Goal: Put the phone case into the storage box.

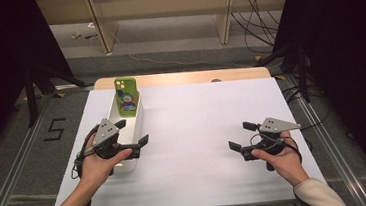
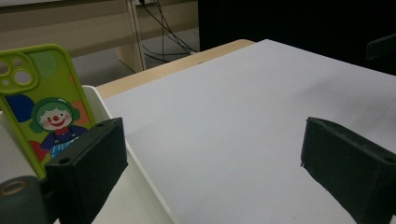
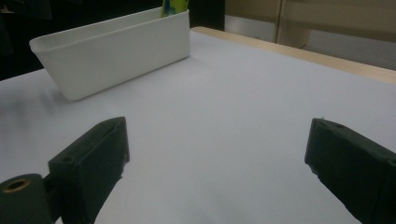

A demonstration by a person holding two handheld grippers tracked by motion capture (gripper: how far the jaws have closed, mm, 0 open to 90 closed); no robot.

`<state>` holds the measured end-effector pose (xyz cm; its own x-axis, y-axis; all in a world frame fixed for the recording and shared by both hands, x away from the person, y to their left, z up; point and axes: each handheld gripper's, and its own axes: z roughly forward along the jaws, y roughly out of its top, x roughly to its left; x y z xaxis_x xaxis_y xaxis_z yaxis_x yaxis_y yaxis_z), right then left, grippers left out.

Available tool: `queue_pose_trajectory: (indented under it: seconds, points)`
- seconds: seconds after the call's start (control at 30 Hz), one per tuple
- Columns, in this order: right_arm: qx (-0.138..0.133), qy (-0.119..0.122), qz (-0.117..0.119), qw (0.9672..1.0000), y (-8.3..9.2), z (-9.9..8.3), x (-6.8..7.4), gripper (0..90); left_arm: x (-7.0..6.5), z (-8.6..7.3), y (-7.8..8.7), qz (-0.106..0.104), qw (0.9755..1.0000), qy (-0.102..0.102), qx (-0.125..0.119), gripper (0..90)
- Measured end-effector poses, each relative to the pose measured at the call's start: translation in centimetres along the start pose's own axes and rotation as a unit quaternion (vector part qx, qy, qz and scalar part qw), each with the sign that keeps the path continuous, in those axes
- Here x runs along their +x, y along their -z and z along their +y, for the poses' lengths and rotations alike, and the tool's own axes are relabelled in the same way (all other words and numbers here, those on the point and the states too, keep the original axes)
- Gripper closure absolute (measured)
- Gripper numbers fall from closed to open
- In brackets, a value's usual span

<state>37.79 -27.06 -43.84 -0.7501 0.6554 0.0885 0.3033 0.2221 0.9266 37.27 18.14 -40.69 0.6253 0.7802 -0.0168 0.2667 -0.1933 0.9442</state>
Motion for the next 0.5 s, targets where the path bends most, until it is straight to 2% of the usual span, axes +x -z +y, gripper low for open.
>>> queue_pose_trajectory:
  seconds: [0.5]
  points:
    - [0.001, 0.003, 0.003, 1.0000, 0.08, -0.02, 0.28, 7.5, 0.06, -0.25, 0.34, 0.003, 1.0000, 0.002, 0.000, 6.4]
